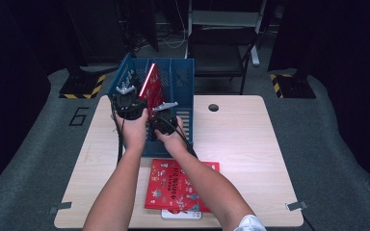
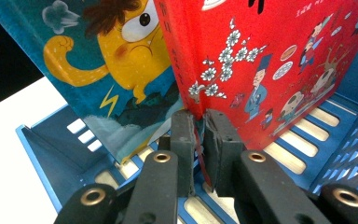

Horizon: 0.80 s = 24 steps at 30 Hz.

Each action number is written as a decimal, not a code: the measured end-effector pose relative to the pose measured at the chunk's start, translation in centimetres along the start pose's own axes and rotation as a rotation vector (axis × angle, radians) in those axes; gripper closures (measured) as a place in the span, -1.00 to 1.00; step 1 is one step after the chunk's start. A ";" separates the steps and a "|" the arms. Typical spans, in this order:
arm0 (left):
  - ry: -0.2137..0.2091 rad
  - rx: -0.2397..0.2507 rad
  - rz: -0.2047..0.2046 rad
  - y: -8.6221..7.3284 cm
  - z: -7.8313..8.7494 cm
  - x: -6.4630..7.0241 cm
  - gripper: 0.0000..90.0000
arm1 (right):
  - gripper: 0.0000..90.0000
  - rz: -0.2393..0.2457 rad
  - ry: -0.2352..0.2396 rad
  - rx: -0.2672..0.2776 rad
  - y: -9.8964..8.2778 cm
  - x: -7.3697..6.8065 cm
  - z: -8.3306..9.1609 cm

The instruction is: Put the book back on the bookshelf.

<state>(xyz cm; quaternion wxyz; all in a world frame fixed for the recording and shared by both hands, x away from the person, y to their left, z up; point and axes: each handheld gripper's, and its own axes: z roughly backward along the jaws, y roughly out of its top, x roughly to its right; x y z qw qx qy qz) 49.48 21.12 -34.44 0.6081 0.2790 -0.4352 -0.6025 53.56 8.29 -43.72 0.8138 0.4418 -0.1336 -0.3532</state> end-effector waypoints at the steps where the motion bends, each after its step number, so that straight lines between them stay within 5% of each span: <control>1: -0.002 0.000 0.003 0.0 0.0 0.0 0.73 | 0.82 -0.011 -0.001 -0.001 0.0 -0.1 0.0; 24: -0.022 -0.009 0.014 -1.1 0.2 -0.5 0.57 | 0.80 -0.019 -0.015 0.007 0.0 -0.1 -0.1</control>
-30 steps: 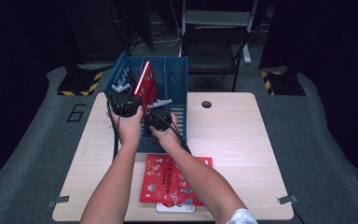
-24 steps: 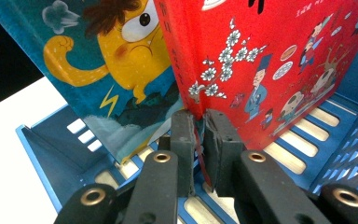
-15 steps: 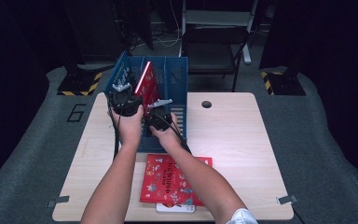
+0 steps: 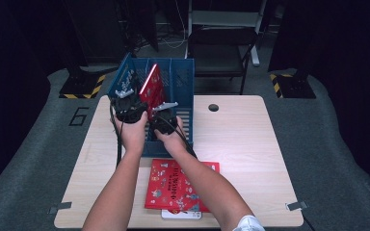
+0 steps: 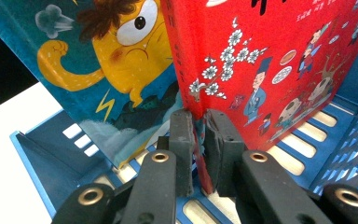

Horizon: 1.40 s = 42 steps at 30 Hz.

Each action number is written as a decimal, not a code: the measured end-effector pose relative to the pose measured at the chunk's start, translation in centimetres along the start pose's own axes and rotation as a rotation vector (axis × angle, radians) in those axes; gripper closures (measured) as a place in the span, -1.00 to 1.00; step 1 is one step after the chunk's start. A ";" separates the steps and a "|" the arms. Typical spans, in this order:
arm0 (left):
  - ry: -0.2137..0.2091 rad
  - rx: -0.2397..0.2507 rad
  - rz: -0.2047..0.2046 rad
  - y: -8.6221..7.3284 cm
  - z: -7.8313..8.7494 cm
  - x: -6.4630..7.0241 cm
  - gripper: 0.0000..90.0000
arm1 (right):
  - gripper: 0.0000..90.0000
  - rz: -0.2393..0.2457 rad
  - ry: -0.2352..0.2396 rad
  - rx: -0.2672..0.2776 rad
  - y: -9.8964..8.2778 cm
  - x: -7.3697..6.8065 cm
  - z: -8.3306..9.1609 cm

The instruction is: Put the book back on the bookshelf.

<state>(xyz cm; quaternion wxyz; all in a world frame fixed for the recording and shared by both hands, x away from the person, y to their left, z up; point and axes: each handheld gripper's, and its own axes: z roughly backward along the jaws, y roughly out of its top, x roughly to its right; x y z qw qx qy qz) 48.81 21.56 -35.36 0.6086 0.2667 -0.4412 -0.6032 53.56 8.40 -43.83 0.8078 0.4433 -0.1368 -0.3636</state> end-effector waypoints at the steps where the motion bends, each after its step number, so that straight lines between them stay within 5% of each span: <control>1: 0.000 0.002 0.000 0.0 0.0 0.0 0.56 | 0.79 0.000 0.000 0.000 0.0 0.0 0.0; 20: -0.032 0.012 0.001 0.3 1.0 -0.4 0.37 | 0.53 -0.005 0.025 0.019 -0.1 -0.7 0.6; 37: -0.100 0.024 -0.032 0.2 3.6 0.2 0.16 | 0.34 0.013 0.027 0.055 -0.1 -0.9 4.5; 42: -0.115 -0.010 -0.052 -0.4 3.7 0.0 0.05 | 0.22 0.012 0.048 0.055 -0.4 -1.4 5.3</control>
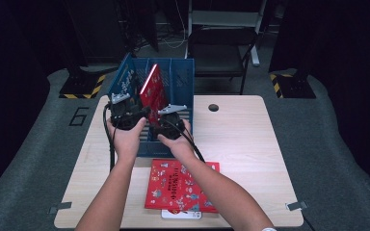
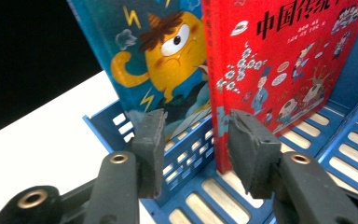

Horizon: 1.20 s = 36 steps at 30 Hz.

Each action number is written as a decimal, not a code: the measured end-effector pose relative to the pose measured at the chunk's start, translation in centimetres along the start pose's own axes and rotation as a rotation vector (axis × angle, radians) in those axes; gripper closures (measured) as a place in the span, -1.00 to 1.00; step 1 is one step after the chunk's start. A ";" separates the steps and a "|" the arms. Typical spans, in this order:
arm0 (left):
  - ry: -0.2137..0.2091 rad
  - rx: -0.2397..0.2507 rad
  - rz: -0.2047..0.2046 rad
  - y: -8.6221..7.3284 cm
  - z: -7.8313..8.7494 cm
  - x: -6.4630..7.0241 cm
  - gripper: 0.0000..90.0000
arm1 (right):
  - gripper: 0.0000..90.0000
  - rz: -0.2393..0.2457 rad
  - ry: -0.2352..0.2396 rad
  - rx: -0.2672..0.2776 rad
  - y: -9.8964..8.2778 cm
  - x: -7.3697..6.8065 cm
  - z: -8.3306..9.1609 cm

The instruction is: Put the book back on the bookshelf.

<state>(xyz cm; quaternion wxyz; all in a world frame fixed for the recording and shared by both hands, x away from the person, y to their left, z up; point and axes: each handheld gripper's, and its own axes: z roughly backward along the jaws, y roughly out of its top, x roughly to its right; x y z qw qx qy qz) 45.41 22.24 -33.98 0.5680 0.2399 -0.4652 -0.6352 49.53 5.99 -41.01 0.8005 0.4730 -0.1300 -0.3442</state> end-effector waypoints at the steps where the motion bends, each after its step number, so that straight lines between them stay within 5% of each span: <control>1: 0.000 -0.007 -0.001 -0.2 0.0 0.0 0.01 | 0.20 0.006 0.004 0.008 -0.1 -0.1 0.2; 5: -0.038 -0.016 0.021 -1.0 0.2 -0.3 -0.15 | 0.13 0.012 0.015 0.005 -0.6 -0.4 0.9; 19: -0.074 -0.022 -0.066 -2.3 1.7 0.1 -0.20 | -0.07 0.000 0.028 0.029 -1.3 -0.7 3.5; 36: -0.147 -0.037 -0.141 -4.3 4.0 -0.8 -0.16 | -0.06 0.052 0.063 0.032 -2.9 -1.3 6.2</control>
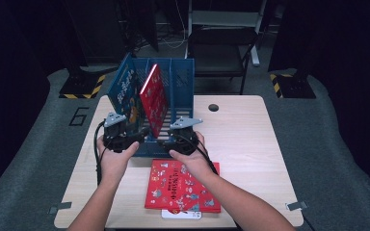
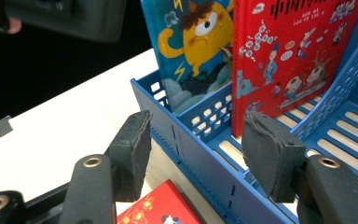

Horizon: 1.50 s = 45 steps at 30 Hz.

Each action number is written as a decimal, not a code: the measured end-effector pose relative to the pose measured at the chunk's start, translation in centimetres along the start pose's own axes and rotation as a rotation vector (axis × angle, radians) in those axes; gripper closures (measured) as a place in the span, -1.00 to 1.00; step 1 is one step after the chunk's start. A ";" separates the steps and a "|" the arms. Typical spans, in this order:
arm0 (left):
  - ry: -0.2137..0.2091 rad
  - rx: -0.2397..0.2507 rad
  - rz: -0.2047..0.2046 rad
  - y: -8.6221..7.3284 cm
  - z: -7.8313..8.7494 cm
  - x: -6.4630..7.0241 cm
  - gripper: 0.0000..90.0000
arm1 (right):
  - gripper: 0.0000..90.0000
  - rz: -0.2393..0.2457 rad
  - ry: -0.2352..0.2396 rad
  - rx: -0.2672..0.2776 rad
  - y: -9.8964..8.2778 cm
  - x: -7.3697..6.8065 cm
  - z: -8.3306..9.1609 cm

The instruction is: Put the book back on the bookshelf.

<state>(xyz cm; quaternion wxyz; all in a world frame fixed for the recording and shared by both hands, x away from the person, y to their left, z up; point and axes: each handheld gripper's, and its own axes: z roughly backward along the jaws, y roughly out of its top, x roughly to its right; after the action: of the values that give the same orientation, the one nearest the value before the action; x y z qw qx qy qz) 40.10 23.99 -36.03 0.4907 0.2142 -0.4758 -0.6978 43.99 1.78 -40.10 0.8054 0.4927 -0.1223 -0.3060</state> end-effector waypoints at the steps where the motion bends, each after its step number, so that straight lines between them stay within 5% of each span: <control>1: -0.006 -0.005 -0.005 -0.2 0.2 0.1 -0.16 | -0.06 0.002 -0.002 -0.002 0.0 -0.1 0.1; 9: -0.099 -0.053 0.014 -2.9 0.8 0.2 -0.10 | -0.02 0.031 0.008 -0.013 -1.1 -1.2 0.9; 23: -0.119 -0.098 -0.040 -7.8 1.4 -0.4 0.01 | 0.04 0.050 0.007 -0.018 -4.0 -1.5 2.0; 32: -0.161 -0.099 -0.064 -9.3 1.7 0.1 0.15 | 0.07 0.065 0.007 -0.030 -5.4 -2.1 2.7; 38: -0.191 -0.134 -0.080 -10.2 1.1 0.6 0.09 | 0.06 0.081 0.000 -0.032 -6.4 -2.7 3.6; 45: -0.216 -0.244 -0.115 -12.1 -1.0 1.4 0.06 | 0.03 0.122 -0.028 -0.088 -9.4 -2.8 4.5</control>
<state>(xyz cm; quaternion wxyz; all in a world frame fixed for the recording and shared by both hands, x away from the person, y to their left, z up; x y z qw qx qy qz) 34.45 23.05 -46.88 0.4184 0.1038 -0.4246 -0.7962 36.10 -2.79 -45.77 0.8417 0.4440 -0.1496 -0.2682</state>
